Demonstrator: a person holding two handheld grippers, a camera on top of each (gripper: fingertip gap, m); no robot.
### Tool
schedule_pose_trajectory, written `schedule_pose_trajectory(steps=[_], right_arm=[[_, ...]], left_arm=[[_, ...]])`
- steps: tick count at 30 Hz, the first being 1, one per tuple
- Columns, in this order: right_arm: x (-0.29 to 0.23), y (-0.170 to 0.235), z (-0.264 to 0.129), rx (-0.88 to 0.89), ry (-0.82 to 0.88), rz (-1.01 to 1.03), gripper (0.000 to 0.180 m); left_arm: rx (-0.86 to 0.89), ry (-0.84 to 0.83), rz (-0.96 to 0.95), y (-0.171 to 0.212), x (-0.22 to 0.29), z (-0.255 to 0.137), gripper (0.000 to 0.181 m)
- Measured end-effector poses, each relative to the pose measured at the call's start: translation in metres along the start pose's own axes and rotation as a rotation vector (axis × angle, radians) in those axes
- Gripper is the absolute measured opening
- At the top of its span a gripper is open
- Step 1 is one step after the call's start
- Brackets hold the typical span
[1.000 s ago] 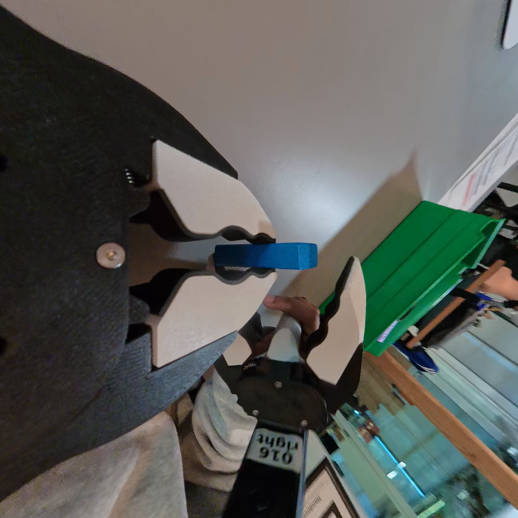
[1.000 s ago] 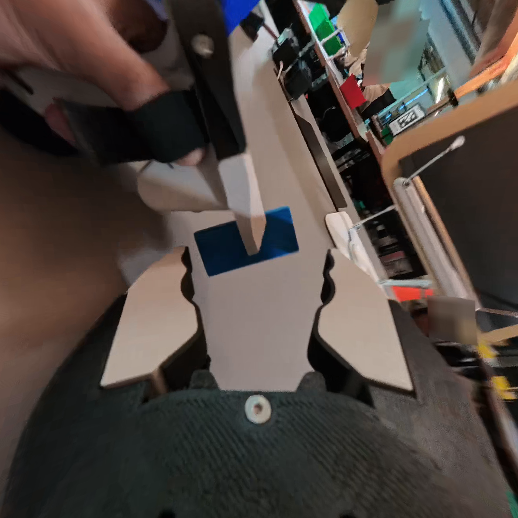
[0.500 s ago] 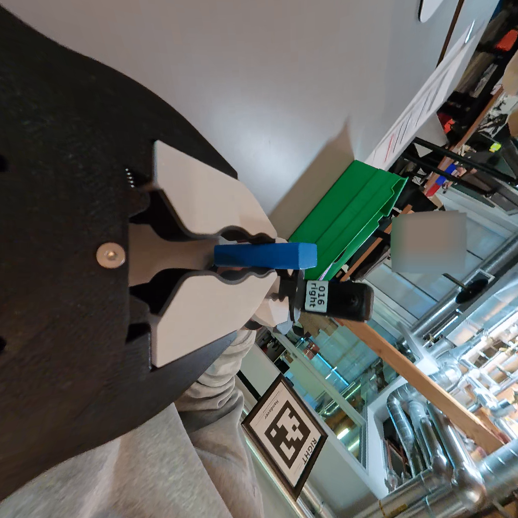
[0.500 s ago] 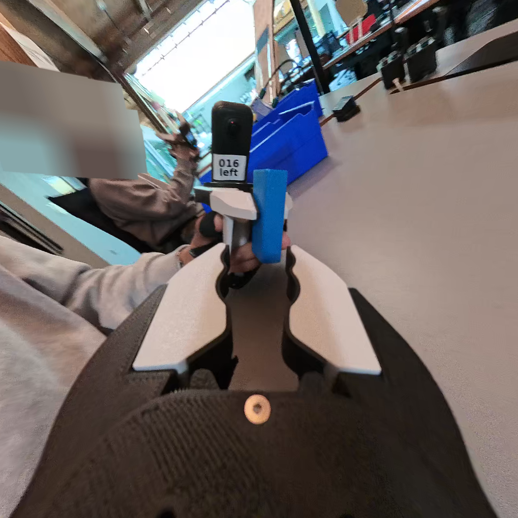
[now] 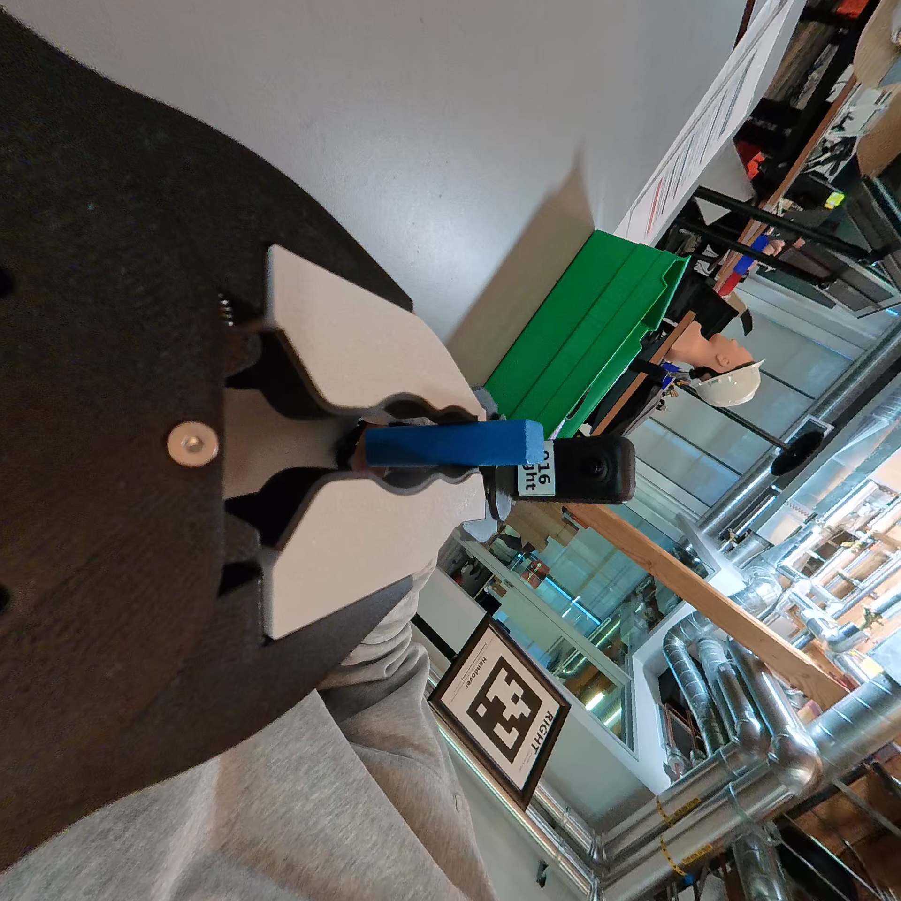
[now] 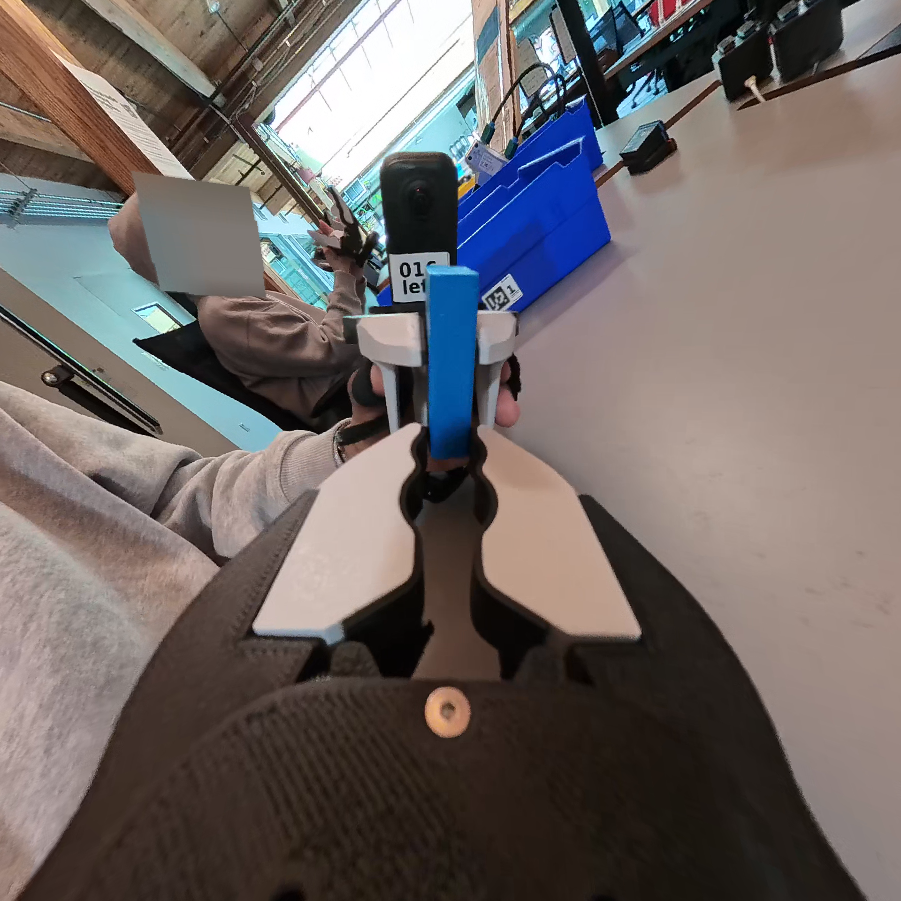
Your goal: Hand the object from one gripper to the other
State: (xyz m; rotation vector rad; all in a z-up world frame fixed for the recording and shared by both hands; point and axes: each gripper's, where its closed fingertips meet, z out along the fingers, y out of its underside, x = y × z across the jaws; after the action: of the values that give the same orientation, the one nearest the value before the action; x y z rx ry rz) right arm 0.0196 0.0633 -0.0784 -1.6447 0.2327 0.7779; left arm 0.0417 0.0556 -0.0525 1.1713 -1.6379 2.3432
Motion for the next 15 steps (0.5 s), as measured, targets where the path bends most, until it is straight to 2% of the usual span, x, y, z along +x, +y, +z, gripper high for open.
schedule_pose_trajectory(steps=[2,4,8,12,15], right_arm=[[0.002,-0.001,-0.001,0.000,0.025,-0.023,0.016],[0.006,-0.005,-0.005,0.013,0.076,-0.069,0.016],[0.023,-0.021,-0.022,0.040,0.332,-0.272,0.016],[0.054,-0.019,-0.041,-0.162,0.706,-0.649,0.016],[0.066,-0.012,-0.045,-0.383,0.901,-0.988,0.016]], left_arm=[[0.000,-0.018,-0.002,0.000,-0.003,0.000,0.018],[0.001,-0.079,0.003,0.001,-0.012,-0.001,0.031],[0.035,-0.214,0.039,-0.004,-0.029,-0.007,0.052],[0.043,-0.205,-0.027,-0.003,-0.033,-0.009,0.058],[0.032,-0.179,-0.117,0.002,-0.036,-0.007,0.066]])
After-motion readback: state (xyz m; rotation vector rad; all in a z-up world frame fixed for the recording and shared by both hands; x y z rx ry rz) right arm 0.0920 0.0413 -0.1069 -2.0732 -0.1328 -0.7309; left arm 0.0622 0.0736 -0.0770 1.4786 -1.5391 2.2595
